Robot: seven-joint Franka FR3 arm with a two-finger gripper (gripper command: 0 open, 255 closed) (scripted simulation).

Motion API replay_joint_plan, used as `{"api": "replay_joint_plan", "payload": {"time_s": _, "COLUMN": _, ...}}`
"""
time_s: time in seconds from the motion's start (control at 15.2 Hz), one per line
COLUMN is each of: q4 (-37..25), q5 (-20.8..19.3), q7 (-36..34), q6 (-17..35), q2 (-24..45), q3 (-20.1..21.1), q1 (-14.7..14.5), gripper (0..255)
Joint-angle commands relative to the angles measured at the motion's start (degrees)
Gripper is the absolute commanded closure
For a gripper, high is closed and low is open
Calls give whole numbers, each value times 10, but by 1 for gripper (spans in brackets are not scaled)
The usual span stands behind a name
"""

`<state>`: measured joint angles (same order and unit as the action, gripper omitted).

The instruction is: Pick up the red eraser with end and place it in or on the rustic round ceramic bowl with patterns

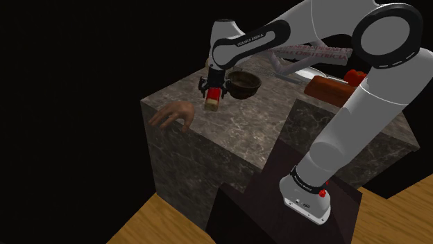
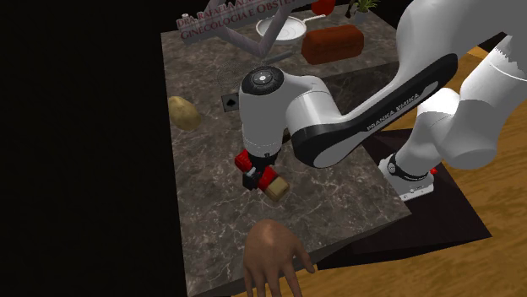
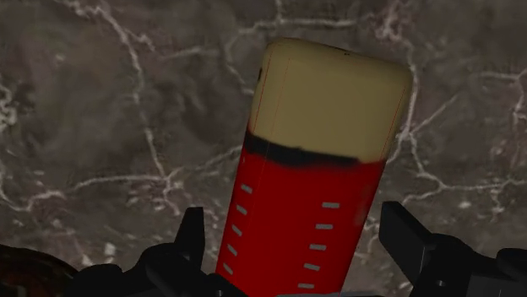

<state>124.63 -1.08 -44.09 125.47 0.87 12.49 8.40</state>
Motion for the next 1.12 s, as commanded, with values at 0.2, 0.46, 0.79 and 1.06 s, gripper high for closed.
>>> {"api": "replay_joint_plan", "payload": {"time_s": 0.2, "q4": 0, "q5": 0, "q7": 0, "q6": 0, "q2": 0, "q3": 0, "q1": 0, "gripper": 255}}
{"api": "replay_joint_plan", "payload": {"time_s": 0.46, "q4": 0, "q5": 0, "q7": 0, "q6": 0, "q2": -1, "q3": 0, "q1": 0, "gripper": 255}}
{"api": "replay_joint_plan", "payload": {"time_s": 0.79, "q4": -4, "q5": 1, "q7": 1, "q6": -7, "q2": -4, "q3": 0, "q1": 0, "gripper": 255}}
{"api": "replay_joint_plan", "payload": {"time_s": 1.06, "q4": -20, "q5": 5, "q7": 4, "q6": -37, "q2": -18, "q3": 0, "q1": 0, "gripper": 255}}
